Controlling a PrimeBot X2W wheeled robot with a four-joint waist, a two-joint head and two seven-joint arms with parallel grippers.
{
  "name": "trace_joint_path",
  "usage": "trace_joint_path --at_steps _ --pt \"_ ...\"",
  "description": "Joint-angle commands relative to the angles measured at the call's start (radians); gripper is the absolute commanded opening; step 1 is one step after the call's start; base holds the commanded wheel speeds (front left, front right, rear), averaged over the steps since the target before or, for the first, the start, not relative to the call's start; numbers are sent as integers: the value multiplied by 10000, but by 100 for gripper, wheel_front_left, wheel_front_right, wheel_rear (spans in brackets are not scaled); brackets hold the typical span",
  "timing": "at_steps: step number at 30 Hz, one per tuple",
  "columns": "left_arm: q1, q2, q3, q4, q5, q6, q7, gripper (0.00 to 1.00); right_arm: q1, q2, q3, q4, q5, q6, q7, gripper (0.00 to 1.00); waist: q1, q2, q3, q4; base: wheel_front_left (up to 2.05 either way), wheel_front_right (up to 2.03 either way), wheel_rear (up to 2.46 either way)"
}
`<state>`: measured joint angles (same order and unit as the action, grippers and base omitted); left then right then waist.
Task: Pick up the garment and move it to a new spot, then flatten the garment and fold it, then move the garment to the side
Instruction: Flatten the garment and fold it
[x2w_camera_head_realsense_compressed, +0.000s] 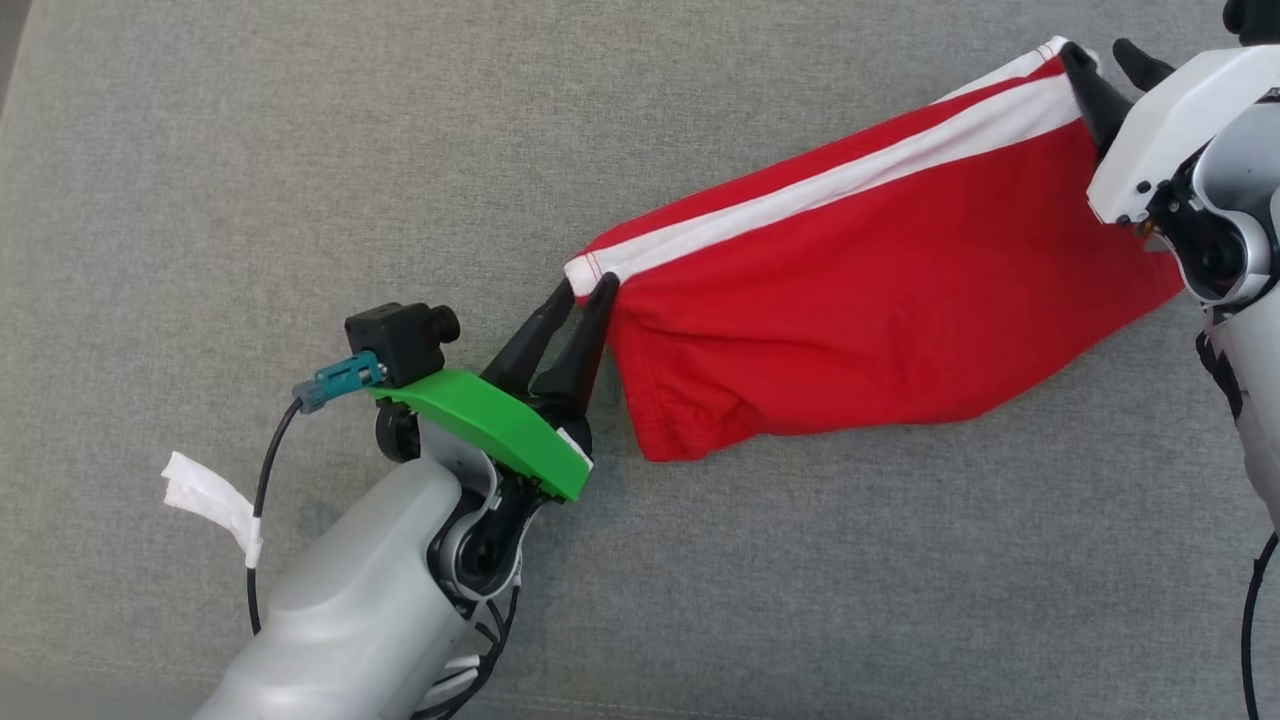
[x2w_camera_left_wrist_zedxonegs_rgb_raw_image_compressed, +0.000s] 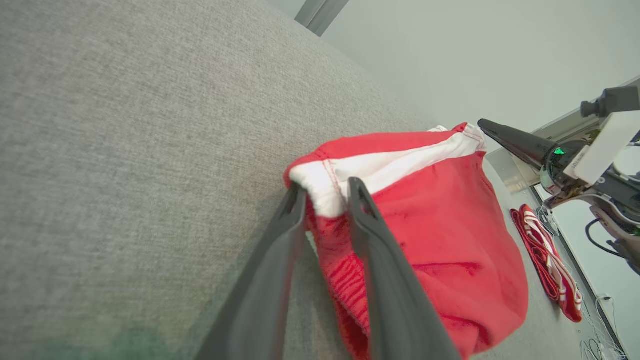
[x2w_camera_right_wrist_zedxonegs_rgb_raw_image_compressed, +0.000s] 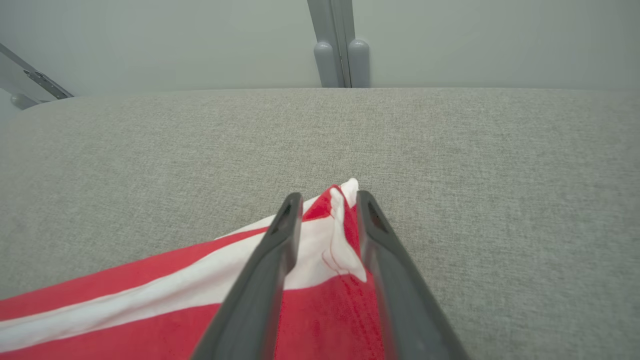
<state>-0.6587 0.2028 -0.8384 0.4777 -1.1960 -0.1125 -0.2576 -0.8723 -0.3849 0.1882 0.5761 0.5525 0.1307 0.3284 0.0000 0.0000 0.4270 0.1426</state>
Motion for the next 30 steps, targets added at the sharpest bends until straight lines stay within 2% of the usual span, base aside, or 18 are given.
trace_joint_path --at_steps 1,9,14,17,19,22,26,30 --pt "-198 -34 71 42 -32 -38 -61 100 -148 -4 91 144 66 -2 -155 100 0 0 -37 -21 0 0 0" --pt "115 46 260 254 202 -110 -66 100 -123 -100 570 655 570 -2 -771 100 0 0 -502 -103 0 0 0" --pt "595 302 1048 -10 963 -47 -68 100 278 -208 562 999 1236 -2 -312 100 0 0 -988 -98 0 0 0" --pt "1036 310 2173 -489 2033 123 -70 100 460 -185 233 1384 1565 0 150 100 0 0 -1166 -84 0 0 0" --pt "1446 267 3088 -971 3143 261 -69 100 523 -136 44 1603 1541 0 309 100 0 0 -1218 -80 0 0 0" --pt "2070 -52 4359 -1695 4629 348 -59 100 571 -54 -211 1892 1376 -2 247 100 0 0 -1216 -63 0 0 0" --pt "2755 -612 5931 -2538 6512 232 -60 100 406 170 -559 2327 1170 0 124 100 0 0 -1092 -30 0 0 0" --pt "3113 -957 6721 -2862 7850 37 -60 100 111 429 -770 2772 811 -2 -53 100 0 0 -937 -4 0 0 0"
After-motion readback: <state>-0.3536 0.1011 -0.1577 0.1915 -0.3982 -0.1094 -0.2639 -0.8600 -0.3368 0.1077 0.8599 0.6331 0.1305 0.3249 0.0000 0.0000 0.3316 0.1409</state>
